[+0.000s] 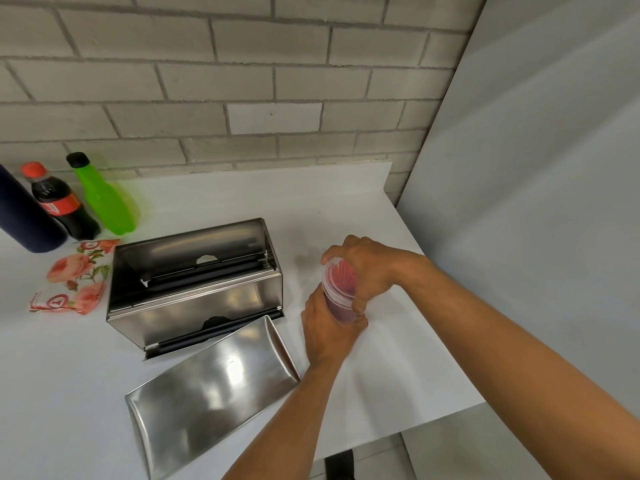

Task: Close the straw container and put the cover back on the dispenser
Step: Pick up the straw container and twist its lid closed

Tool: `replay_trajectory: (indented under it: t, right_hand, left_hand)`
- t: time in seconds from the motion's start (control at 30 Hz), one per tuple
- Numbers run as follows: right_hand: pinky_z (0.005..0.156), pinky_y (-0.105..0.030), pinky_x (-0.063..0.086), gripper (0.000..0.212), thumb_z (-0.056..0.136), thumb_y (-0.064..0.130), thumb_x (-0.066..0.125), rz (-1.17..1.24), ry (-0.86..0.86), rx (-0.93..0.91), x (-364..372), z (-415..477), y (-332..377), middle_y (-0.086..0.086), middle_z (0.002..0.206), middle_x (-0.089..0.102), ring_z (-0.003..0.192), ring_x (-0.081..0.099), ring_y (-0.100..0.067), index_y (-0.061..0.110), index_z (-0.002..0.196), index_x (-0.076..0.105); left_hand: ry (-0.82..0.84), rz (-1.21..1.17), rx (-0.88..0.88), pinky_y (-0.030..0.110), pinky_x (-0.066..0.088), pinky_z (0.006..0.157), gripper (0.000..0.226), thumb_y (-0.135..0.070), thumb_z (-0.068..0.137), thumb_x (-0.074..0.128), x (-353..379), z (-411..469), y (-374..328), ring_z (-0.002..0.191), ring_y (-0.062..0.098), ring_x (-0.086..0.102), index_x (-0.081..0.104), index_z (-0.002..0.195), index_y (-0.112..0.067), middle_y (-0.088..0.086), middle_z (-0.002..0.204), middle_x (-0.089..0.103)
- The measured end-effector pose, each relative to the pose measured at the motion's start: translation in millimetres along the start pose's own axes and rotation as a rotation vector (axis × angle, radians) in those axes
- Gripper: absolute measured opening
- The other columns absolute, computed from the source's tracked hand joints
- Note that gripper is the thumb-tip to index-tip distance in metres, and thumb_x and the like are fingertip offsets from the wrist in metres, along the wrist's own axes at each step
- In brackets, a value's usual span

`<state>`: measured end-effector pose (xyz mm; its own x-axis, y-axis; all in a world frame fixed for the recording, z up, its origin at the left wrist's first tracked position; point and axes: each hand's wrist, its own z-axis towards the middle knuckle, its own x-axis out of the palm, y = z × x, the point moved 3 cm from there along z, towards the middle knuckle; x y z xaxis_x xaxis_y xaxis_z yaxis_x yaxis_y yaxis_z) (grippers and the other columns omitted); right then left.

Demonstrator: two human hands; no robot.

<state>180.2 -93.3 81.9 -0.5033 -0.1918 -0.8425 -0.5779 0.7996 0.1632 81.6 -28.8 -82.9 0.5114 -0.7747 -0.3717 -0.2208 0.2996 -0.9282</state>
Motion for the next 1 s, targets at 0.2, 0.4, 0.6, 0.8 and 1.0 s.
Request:
replay_trajectory:
  t: [0.2, 0.4, 0.6, 0.8, 1.0]
  right_hand:
    - [0.084, -0.037, 0.057, 0.115, 0.051, 0.042, 0.095, 0.018, -0.050, 0.023, 2.4, -2.6, 0.4, 0.004, 0.124, 0.042, 0.125, 0.048, -0.026, 0.046, 0.150, 0.037]
    - [0.077, -0.033, 0.053, 0.114, 0.052, 0.053, 0.090, 0.023, -0.104, 0.068, 2.9, -5.2, 0.4, 0.002, 0.133, 0.048, 0.123, 0.054, -0.026, 0.044, 0.152, 0.036]
    - [0.073, -0.031, 0.048, 0.115, 0.051, 0.056, 0.090, 0.037, -0.117, 0.084, 1.8, -4.1, 0.6, -0.001, 0.139, 0.049, 0.123, 0.056, -0.027, 0.040, 0.152, 0.038]
    - [0.082, -0.036, 0.056, 0.116, 0.053, 0.049, 0.093, 0.044, -0.080, 0.055, 1.6, -1.5, 0.4, 0.004, 0.121, 0.042, 0.125, 0.051, -0.027, 0.040, 0.154, 0.037]
    - [0.085, -0.040, 0.060, 0.114, 0.054, 0.033, 0.099, 0.038, -0.017, -0.005, 2.1, -2.1, -0.8, 0.000, 0.131, 0.043, 0.128, 0.045, -0.028, 0.042, 0.152, 0.040]
  left_hand:
    - [-0.013, 0.001, -0.016, 0.029, 0.057, 0.089, 0.103, -0.064, 0.048, 0.089, 1.3, 0.0, -0.2, 0.112, 0.010, 0.058, 0.051, 0.140, -0.037, -0.013, 0.123, 0.062]
    - [-0.013, 0.008, -0.021, 0.031, 0.059, 0.089, 0.100, -0.061, 0.050, 0.089, 2.5, 1.6, 1.4, 0.113, 0.013, 0.060, 0.052, 0.140, -0.037, -0.014, 0.122, 0.061]
    - [-0.013, -0.002, -0.012, 0.030, 0.058, 0.091, 0.102, -0.062, 0.051, 0.089, 3.1, 0.7, 3.1, 0.115, 0.014, 0.058, 0.051, 0.142, -0.035, -0.012, 0.126, 0.061]
    - [-0.007, -0.002, -0.029, 0.031, 0.057, 0.089, 0.100, -0.060, 0.050, 0.087, 3.8, 2.3, 3.1, 0.111, 0.012, 0.057, 0.054, 0.141, -0.034, -0.015, 0.122, 0.063]
    - [0.009, 0.011, -0.031, 0.028, 0.049, 0.090, 0.103, -0.063, 0.050, 0.084, 5.0, 1.1, 4.2, 0.107, 0.010, 0.050, 0.052, 0.143, -0.033, -0.015, 0.118, 0.060]
